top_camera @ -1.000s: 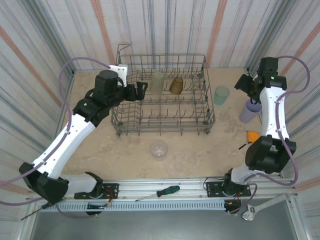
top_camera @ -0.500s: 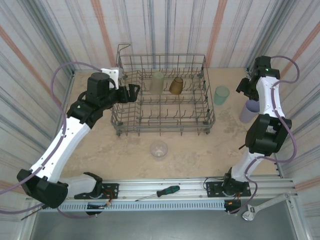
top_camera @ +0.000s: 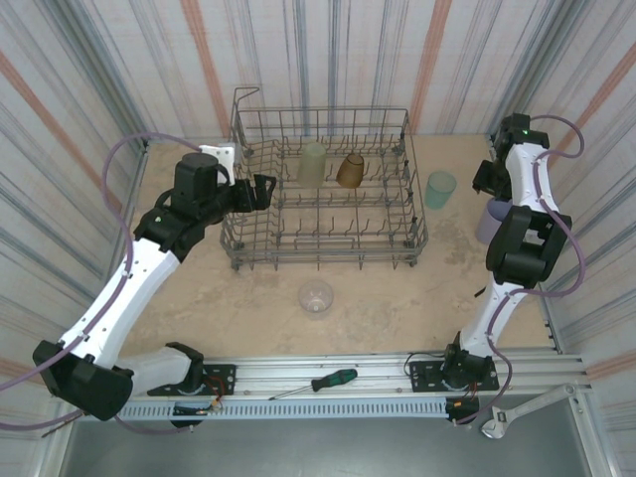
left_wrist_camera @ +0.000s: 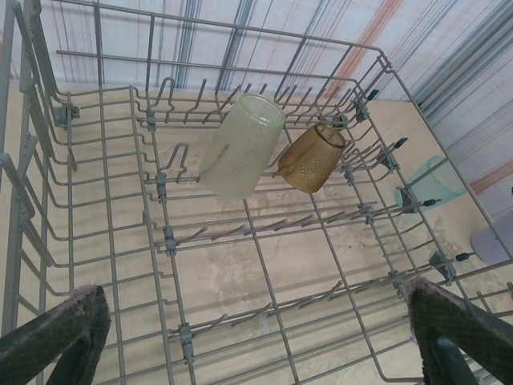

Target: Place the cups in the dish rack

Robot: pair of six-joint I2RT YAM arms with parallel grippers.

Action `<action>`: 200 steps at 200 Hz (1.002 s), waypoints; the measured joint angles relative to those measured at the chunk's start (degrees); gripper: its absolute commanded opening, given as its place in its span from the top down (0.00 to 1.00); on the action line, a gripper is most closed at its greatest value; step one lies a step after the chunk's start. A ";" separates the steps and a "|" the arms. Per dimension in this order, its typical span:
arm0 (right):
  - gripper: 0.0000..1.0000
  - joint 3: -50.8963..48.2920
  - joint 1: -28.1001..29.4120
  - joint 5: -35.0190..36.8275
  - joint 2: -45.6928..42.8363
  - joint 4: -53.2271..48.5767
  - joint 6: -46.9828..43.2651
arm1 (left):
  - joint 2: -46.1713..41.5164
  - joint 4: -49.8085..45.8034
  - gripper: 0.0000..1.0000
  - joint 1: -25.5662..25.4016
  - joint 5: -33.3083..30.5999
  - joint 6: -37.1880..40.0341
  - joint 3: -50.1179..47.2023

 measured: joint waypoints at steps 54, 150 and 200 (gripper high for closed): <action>0.51 -6.56 0.00 0.85 -0.02 0.87 0.02 | -0.13 0.46 0.01 0.00 0.02 -0.07 0.00; 1.00 -9.33 0.00 0.11 -0.81 4.17 0.17 | 0.55 0.42 0.01 0.00 0.09 -0.61 0.00; 1.00 -9.33 0.02 -0.07 -1.97 4.17 0.02 | 0.55 0.37 0.01 0.00 0.26 -0.66 0.00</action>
